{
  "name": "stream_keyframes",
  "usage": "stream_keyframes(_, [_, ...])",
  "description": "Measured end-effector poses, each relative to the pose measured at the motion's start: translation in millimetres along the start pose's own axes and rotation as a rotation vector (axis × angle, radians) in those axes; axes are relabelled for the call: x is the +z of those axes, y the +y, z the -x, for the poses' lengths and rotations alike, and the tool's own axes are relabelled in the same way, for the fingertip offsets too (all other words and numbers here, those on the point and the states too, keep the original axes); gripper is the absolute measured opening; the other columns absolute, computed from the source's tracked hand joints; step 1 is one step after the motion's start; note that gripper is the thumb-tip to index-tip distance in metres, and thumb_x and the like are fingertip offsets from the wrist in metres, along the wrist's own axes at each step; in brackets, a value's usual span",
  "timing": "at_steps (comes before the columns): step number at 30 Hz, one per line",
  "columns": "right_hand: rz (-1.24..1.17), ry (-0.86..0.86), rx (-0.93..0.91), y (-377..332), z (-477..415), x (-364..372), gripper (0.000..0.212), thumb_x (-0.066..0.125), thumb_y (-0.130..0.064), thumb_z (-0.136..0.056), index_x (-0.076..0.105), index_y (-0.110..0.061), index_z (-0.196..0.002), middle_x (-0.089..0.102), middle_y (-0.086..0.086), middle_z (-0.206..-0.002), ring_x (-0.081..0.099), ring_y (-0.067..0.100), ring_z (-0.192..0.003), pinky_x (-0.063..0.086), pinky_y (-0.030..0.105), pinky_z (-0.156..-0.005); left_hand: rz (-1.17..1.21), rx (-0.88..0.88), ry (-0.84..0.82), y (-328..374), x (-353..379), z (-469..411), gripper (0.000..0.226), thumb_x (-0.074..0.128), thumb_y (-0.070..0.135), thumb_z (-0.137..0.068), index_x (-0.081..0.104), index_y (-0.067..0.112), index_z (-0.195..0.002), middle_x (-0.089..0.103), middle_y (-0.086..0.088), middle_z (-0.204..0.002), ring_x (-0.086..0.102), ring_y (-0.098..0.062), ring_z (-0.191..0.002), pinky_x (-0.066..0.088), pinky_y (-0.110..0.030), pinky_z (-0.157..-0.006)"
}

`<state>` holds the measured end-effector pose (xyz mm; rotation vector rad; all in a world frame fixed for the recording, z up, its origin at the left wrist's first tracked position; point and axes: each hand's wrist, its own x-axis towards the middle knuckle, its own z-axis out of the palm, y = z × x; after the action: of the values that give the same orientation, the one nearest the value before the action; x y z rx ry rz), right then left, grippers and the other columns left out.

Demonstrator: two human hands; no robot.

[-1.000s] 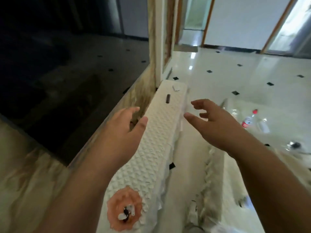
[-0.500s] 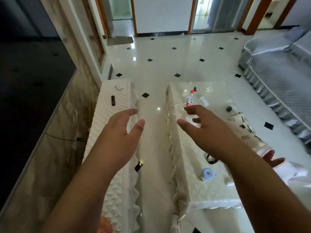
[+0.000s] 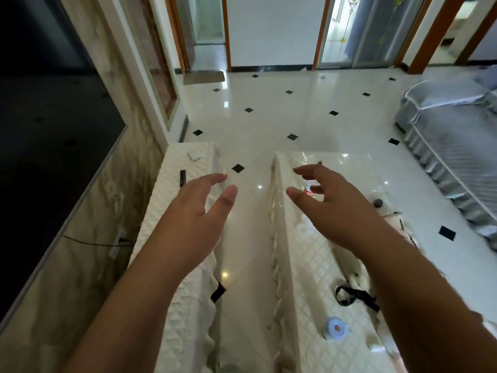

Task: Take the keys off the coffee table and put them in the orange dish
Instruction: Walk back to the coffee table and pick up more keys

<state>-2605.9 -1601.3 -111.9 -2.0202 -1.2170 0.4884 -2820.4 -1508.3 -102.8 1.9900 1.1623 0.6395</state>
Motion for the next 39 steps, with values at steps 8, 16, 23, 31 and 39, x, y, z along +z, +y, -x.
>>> stream_keyframes(8, [0.072, 0.017, 0.027, 4.2, -93.4, 24.8, 0.053, 0.056, -0.062, -0.087, 0.047, -0.042, -0.135, 0.051, -0.019, -0.136, 0.05, 0.001, -0.119, 0.042, 0.029, -0.089, -0.008, 0.02, -0.051, -37.3, 3.2, -104.5, 0.05, 0.04, 0.063, -0.09, 0.045, 0.044, -0.136, 0.042, 0.017, -0.14, 0.04, 0.001, -0.12, 0.036, -0.028, -0.094])
stream_keyframes(16, [0.055, 0.04, 0.086, -39.8, -233.0, 67.6, 0.053, 0.059, -0.059, -0.087, 0.048, -0.038, -0.135, 0.051, -0.013, -0.138, 0.052, 0.005, -0.117, 0.054, 0.042, -0.09, 0.05, -0.001, -0.09, -76.6, -49.6, -260.1, 0.048, 0.036, 0.066, -0.089, 0.048, 0.047, -0.132, 0.047, 0.016, -0.137, 0.046, -0.008, -0.122, 0.04, -0.039, -0.1])
stream_keyframes(23, [0.087, 0.024, 0.087, -64.6, -315.4, 101.7, 0.054, 0.058, -0.058, -0.087, 0.047, -0.038, -0.136, 0.052, -0.013, -0.138, 0.053, 0.007, -0.118, 0.045, 0.031, -0.093, 0.033, 0.05, -0.104, -94.3, -67.1, -352.1, 0.046, 0.04, 0.059, -0.091, 0.047, 0.043, -0.134, 0.044, 0.014, -0.14, 0.041, -0.003, -0.121, 0.037, -0.031, -0.095])
stream_keyframes(31, [0.064, 0.062, 0.092, -71.3, -410.2, 118.0, 0.05, 0.056, -0.053, -0.091, 0.048, -0.034, -0.137, 0.052, -0.011, -0.138, 0.055, 0.01, -0.116, 0.044, 0.031, -0.088, 0.025, 0.019, -0.12, -114.2, -73.5, -438.4, 0.046, 0.042, 0.058, -0.091, 0.047, 0.043, -0.135, 0.041, 0.021, -0.128, 0.04, -0.001, -0.119, 0.035, -0.029, -0.096])
stream_keyframes(39, [0.028, 0.002, 0.088, -48.4, -533.1, 120.6, 0.054, 0.054, -0.054, -0.093, 0.044, -0.032, -0.141, 0.049, -0.008, -0.143, 0.055, 0.009, -0.11, 0.041, 0.029, -0.089, -0.021, -0.005, -0.121, -103.2, -54.9, -554.8, 0.042, 0.046, 0.059, -0.09, 0.046, 0.05, -0.131, 0.041, 0.025, -0.124, 0.043, 0.014, -0.095, 0.032, -0.014, -0.074])
